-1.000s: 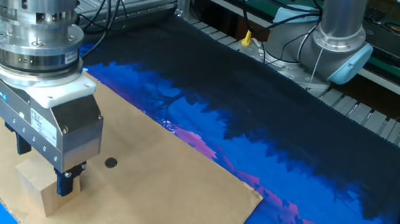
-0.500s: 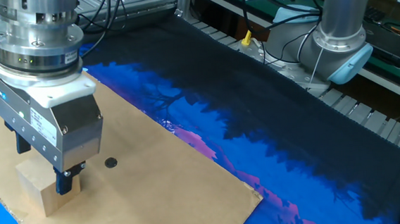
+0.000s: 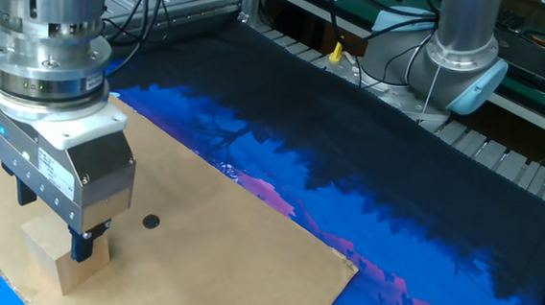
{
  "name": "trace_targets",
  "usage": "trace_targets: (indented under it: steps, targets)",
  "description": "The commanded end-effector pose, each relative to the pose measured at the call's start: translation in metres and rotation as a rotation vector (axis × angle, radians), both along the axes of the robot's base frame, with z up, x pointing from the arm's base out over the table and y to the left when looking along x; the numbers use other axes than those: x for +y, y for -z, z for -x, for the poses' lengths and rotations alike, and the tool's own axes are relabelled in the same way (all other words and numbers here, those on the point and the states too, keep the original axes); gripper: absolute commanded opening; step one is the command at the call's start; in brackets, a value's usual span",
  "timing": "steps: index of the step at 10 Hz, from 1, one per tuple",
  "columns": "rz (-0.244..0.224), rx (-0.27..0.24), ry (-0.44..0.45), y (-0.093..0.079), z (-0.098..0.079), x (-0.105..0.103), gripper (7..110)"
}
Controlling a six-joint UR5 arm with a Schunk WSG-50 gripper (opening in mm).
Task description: Grab the block and place it at the designated location
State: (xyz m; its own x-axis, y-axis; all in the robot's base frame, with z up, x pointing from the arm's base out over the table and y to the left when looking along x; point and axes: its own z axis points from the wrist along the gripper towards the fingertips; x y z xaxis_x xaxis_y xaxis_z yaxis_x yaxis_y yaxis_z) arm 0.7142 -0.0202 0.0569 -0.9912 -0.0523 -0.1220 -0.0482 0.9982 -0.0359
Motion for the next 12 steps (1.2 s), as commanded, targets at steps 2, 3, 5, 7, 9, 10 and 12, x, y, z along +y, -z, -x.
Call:
trace_targets:
  steps: [2,3,5,7,9,10,12]
  targets:
    - [-0.002,-0.01,0.003,0.006,-0.001,-0.004,66]
    - [-0.002,-0.015,0.003,0.009,-0.001,-0.004,66]
    - [-0.008,-0.024,0.011,0.014,0.001,0.001,66]
    - [-0.013,-0.02,0.024,0.015,0.003,0.003,66]
    - [-0.004,-0.033,0.033,0.016,0.001,0.003,44]
    - [-0.002,-0.03,0.035,0.016,0.002,0.002,44]
    - [0.001,-0.029,0.036,0.016,0.002,0.001,22]
